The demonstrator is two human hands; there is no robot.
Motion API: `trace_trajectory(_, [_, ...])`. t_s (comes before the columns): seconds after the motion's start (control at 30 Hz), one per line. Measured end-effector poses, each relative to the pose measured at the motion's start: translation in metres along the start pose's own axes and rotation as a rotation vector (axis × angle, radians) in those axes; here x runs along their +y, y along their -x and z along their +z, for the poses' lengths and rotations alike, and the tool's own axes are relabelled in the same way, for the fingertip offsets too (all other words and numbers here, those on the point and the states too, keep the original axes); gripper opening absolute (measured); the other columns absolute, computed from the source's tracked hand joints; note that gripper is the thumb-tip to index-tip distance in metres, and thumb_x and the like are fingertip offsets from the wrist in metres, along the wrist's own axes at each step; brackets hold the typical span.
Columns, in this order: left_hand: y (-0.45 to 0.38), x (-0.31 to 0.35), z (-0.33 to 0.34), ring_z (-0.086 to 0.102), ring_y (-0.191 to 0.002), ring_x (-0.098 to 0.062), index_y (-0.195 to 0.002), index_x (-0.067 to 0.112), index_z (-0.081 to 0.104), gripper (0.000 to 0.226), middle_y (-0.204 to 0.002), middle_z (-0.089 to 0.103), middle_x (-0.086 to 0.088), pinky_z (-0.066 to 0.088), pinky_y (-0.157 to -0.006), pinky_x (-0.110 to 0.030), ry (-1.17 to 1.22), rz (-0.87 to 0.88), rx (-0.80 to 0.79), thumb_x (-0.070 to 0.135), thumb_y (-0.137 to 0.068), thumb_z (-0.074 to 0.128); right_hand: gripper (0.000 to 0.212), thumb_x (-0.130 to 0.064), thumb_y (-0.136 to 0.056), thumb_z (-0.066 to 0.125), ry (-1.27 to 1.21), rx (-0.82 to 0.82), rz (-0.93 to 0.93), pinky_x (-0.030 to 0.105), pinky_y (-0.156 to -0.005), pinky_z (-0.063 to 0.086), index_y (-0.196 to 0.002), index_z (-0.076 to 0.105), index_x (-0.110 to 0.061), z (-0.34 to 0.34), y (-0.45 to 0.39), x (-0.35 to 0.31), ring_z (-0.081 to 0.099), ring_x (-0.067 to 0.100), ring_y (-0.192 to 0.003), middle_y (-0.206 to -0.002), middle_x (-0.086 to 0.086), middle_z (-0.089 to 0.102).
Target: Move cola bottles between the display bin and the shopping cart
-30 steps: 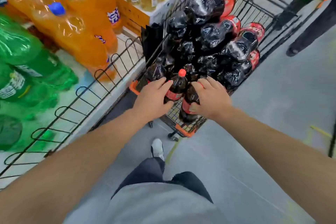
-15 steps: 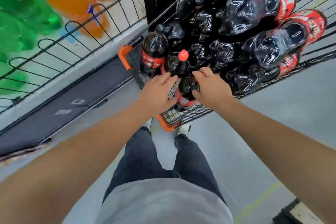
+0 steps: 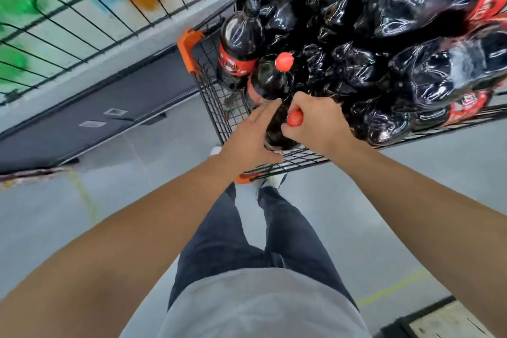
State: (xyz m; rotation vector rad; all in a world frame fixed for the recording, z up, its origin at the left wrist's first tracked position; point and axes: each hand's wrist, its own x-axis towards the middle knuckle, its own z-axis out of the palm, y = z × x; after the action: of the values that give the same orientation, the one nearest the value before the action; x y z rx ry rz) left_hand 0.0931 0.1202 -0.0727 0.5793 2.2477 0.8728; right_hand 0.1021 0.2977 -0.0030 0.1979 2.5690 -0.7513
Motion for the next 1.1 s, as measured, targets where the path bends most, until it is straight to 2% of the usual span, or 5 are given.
trace_trajectory(0.2, [0.008,0.033,-0.035,0.048,-0.130,0.000,-0.151,0.041,0.016,0.122,-0.144,0.047,0.016,0.040,-0.107,-0.021,0.346,0.061,0.171,0.034,-0.057,0.094,0.019,-0.021,-0.071,0.080,-0.191,0.289,-0.093,0.002,-0.070,0.039,-0.076,0.062,-0.017,-0.059,0.016,-0.043,0.056,-0.014,-0.067,-0.062,-0.023,0.054])
trace_trajectory(0.47, [0.022,0.082,-0.085,0.050,-0.104,0.025,-0.138,0.040,0.038,0.099,-0.113,0.053,0.040,0.036,-0.090,0.001,0.337,0.054,0.472,0.046,-0.056,0.095,0.021,-0.032,-0.075,0.080,-0.394,0.603,-0.190,0.015,-0.075,0.043,-0.086,0.070,-0.018,-0.087,0.018,-0.089,0.054,0.002,-0.074,-0.082,-0.007,0.062])
trace_trajectory(0.7, [0.022,0.088,-0.097,0.057,-0.122,-0.002,-0.148,0.033,0.034,0.110,-0.131,0.058,0.021,0.046,-0.108,-0.029,0.276,0.058,0.469,0.055,-0.056,0.092,0.006,-0.034,-0.081,0.069,-0.669,0.476,-0.080,0.018,-0.081,0.052,-0.083,0.075,-0.032,-0.082,0.005,-0.091,0.068,-0.002,-0.084,-0.081,-0.015,0.073])
trace_trajectory(0.93, [0.030,0.037,-0.104,0.029,-0.146,-0.010,-0.157,0.032,0.016,0.131,-0.157,0.028,0.012,0.030,-0.120,-0.042,0.287,-0.014,0.309,0.035,-0.054,0.097,0.025,-0.027,-0.083,0.073,-0.941,0.565,0.009,0.033,-0.079,0.055,-0.082,0.076,-0.002,-0.092,0.001,-0.089,0.066,0.014,-0.076,-0.077,0.001,0.070])
trace_trajectory(1.1, [0.043,0.009,-0.108,0.033,-0.119,0.026,-0.148,0.025,0.030,0.110,-0.133,0.036,0.026,0.031,-0.106,-0.008,0.335,-0.090,0.301,0.014,-0.061,0.096,0.026,-0.026,-0.089,0.073,-1.224,0.605,0.161,0.041,-0.081,0.062,-0.064,0.078,-0.021,-0.122,0.008,-0.082,0.073,0.017,-0.075,-0.068,-0.008,0.074])
